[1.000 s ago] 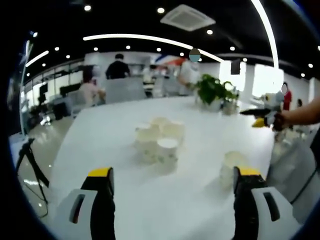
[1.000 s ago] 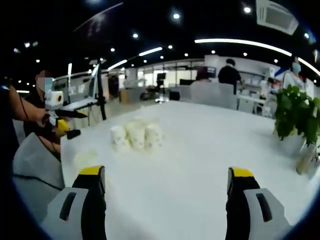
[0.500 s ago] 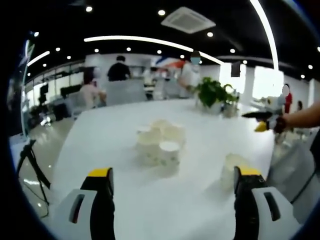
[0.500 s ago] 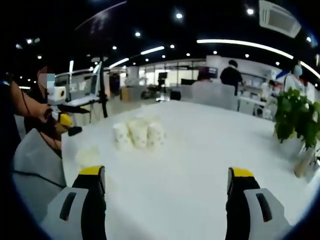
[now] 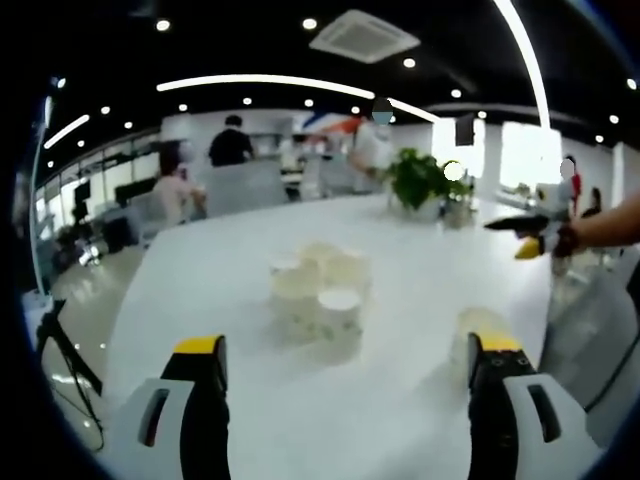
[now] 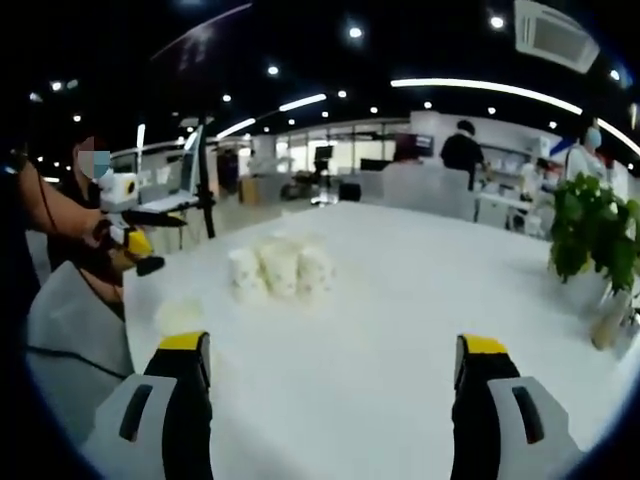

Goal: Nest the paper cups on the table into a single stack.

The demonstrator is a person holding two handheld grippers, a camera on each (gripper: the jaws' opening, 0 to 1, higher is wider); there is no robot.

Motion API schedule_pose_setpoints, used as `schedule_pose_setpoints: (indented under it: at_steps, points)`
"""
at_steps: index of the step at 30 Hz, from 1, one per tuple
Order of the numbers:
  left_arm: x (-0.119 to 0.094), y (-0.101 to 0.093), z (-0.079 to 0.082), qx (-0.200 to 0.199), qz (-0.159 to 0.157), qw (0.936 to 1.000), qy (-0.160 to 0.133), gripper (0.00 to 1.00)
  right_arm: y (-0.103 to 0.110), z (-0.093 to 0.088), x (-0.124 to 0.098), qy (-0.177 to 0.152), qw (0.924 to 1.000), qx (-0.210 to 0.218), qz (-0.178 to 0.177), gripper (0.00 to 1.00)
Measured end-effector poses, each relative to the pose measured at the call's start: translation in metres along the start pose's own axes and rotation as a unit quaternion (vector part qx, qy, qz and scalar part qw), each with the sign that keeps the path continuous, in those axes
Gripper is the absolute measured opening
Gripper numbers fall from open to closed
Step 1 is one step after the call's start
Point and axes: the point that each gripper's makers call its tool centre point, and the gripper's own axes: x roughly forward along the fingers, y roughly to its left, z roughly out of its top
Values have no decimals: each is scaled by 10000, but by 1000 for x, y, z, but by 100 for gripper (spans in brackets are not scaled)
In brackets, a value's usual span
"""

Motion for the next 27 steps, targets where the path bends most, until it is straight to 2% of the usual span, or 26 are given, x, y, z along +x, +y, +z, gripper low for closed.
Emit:
schedule_pose_setpoints:
  at_steps: [3, 17, 27]
  points:
    - [3, -2, 1, -8, -25, 10000, 1, 99, 0, 0, 0, -26, 9999, 105, -16, 100]
    - [29, 3, 14, 189, 106, 9997, -74, 99, 2, 1, -2, -56, 9999, 92, 6, 100]
    - [51, 4, 26, 208, -11, 9997, -106, 99, 4, 3, -3, -76, 9999, 85, 32, 100]
